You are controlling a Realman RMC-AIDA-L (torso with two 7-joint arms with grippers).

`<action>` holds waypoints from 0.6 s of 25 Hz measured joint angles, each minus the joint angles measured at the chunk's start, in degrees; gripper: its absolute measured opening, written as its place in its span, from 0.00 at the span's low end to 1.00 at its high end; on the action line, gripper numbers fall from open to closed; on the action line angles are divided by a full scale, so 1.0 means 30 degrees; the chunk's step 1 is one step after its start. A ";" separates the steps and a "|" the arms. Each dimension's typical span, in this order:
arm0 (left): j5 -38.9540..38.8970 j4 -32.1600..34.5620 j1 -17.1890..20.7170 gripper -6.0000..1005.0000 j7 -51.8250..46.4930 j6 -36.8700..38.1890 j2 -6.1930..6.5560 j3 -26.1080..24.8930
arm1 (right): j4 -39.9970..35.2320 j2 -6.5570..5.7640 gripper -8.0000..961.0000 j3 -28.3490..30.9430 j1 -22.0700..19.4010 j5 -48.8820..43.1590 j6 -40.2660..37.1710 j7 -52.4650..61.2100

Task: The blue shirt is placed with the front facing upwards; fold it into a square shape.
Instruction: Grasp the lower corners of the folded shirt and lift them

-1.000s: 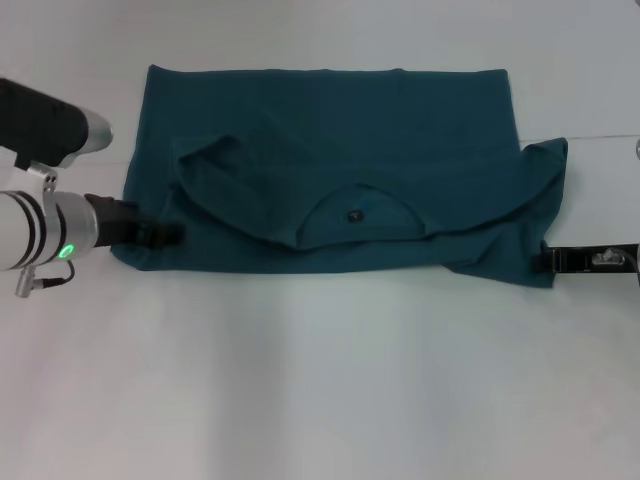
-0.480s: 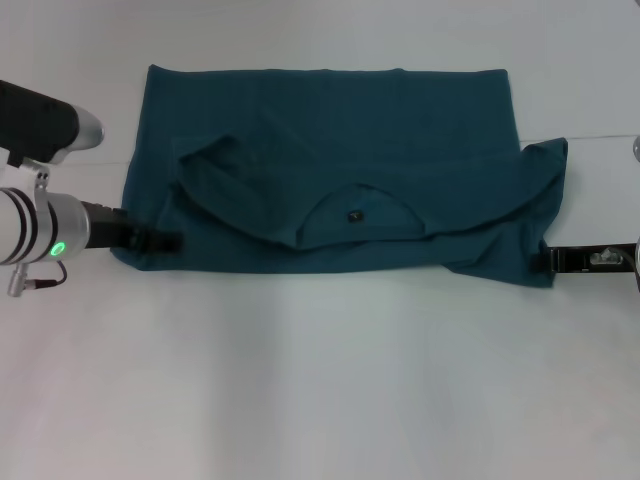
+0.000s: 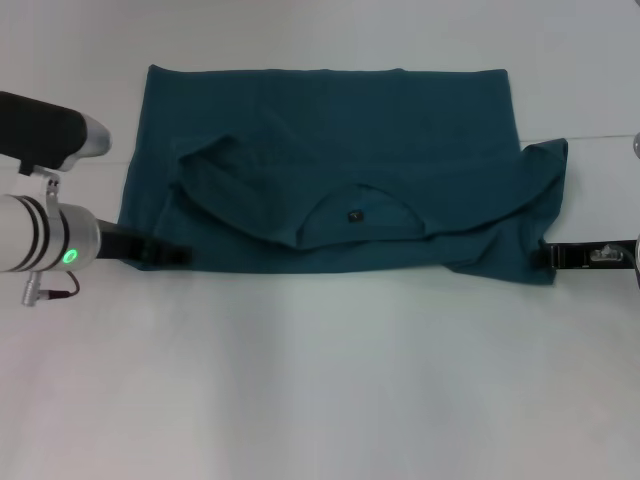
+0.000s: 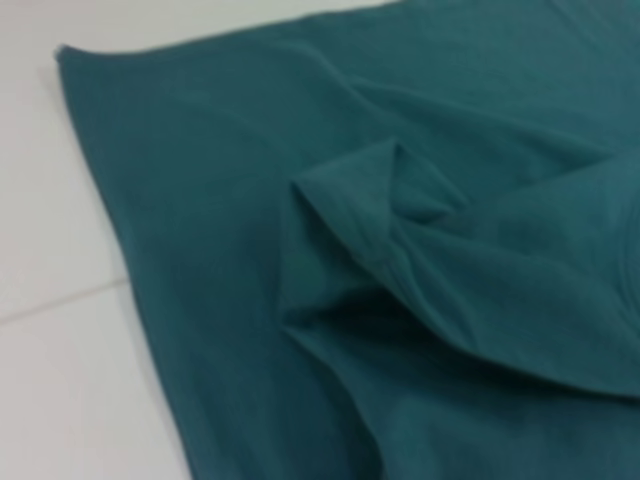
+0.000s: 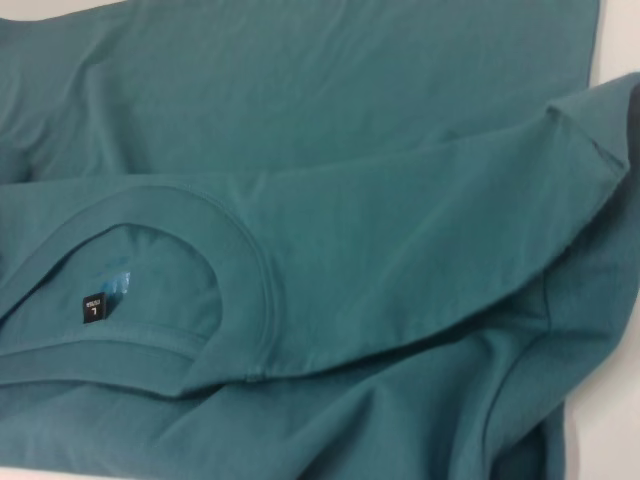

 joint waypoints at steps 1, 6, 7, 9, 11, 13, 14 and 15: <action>-0.0006 0.0352 -0.0185 0.91 -0.0046 -0.0042 0.0024 -0.0057 | 0.0000 0.0000 0.05 0.0000 -0.0001 0.0000 0.0010 0.0001; -0.0015 0.1353 -0.0644 0.88 -0.0141 -0.0578 0.0079 -0.0292 | -0.0010 0.0000 0.05 0.0000 -0.0001 -0.0001 0.0030 0.0001; -0.0015 0.1404 -0.0665 0.88 -0.0160 -0.0721 0.0062 -0.0289 | -0.0012 -0.0002 0.05 -0.0001 -0.0001 0.0000 0.0030 0.0001; -0.0016 0.1430 -0.0668 0.87 -0.0228 -0.0957 0.0041 -0.0292 | -0.0017 0.0000 0.05 0.0000 -0.0002 0.0000 0.0030 0.0002; -0.0015 0.1452 -0.0673 0.87 -0.0294 -0.1150 0.0038 -0.0294 | -0.0022 -0.0002 0.05 0.0000 -0.0002 0.0000 0.0030 0.0002; -0.0022 0.1498 -0.0685 0.87 -0.0323 -0.1214 0.0054 -0.0304 | -0.0025 0.0000 0.05 0.0000 -0.0002 0.0000 0.0030 0.0002; -0.0028 0.1528 -0.0695 0.86 -0.0341 -0.1223 0.0073 -0.0338 | -0.0025 0.0000 0.05 0.0000 -0.0002 0.0000 0.0030 0.0001; -0.0034 0.1543 -0.0702 0.86 -0.0353 -0.1230 0.0084 -0.0402 | -0.0026 0.0002 0.05 0.0000 -0.0002 0.0000 0.0030 0.0001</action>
